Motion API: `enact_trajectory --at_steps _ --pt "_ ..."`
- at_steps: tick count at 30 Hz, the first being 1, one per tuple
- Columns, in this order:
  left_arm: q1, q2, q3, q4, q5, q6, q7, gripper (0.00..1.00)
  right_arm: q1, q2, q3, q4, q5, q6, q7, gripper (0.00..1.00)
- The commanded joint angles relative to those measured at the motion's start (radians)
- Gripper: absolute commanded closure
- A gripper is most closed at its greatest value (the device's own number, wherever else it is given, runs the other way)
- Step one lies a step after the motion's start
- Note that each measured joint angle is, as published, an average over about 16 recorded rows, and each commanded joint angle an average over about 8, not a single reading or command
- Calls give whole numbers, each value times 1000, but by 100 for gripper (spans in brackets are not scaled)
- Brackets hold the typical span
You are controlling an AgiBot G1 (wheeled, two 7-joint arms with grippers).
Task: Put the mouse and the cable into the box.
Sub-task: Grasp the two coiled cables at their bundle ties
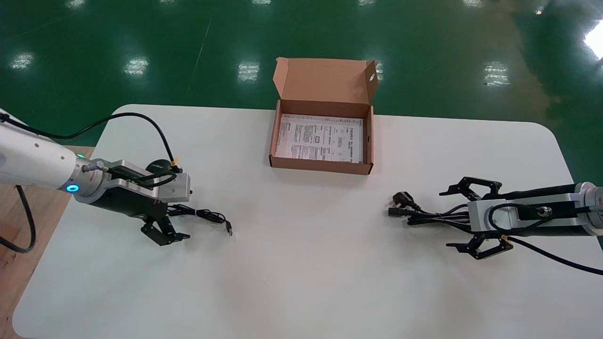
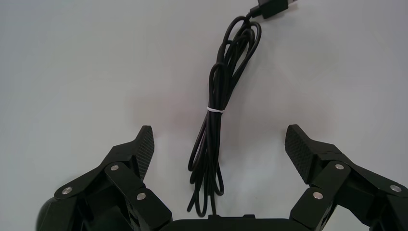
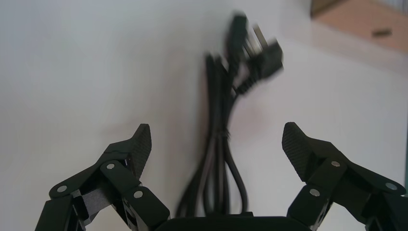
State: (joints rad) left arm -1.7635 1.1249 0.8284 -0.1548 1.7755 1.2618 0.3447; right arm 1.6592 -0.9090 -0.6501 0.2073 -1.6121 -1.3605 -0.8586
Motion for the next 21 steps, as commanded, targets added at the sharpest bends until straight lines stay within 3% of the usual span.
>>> enact_trajectory --at_steps 1,2,4,5,9,10,12,13,21 --pt "0 10 -2 34 -2 -18 27 0 7 -15 -3 -38 -9 39 -14 2" --pt "0 12 -3 43 -4 -24 34 0 8 -20 -3 -48 -10 50 -17 10" --pt "-2 15 -5 59 -6 -33 45 0 10 -27 -4 -66 -13 63 -20 35" --pt "-3 17 -5 67 -6 -38 49 6 11 -31 -5 -76 -15 68 -21 47" --pt "-8 22 -7 86 -7 -48 58 56 12 -41 -8 -98 -20 77 -24 95" --pt "-9 22 -7 89 -8 -49 59 69 12 -42 -8 -102 -21 78 -24 100" --pt "-10 23 -7 92 -8 -51 59 94 12 -44 -9 -104 -22 79 -25 100" --pt "-9 23 -8 90 -8 -50 59 100 12 -43 -9 -103 -22 79 -25 100" --pt "-7 20 -7 79 -9 -45 56 100 10 -38 -7 -90 -18 74 -23 100"
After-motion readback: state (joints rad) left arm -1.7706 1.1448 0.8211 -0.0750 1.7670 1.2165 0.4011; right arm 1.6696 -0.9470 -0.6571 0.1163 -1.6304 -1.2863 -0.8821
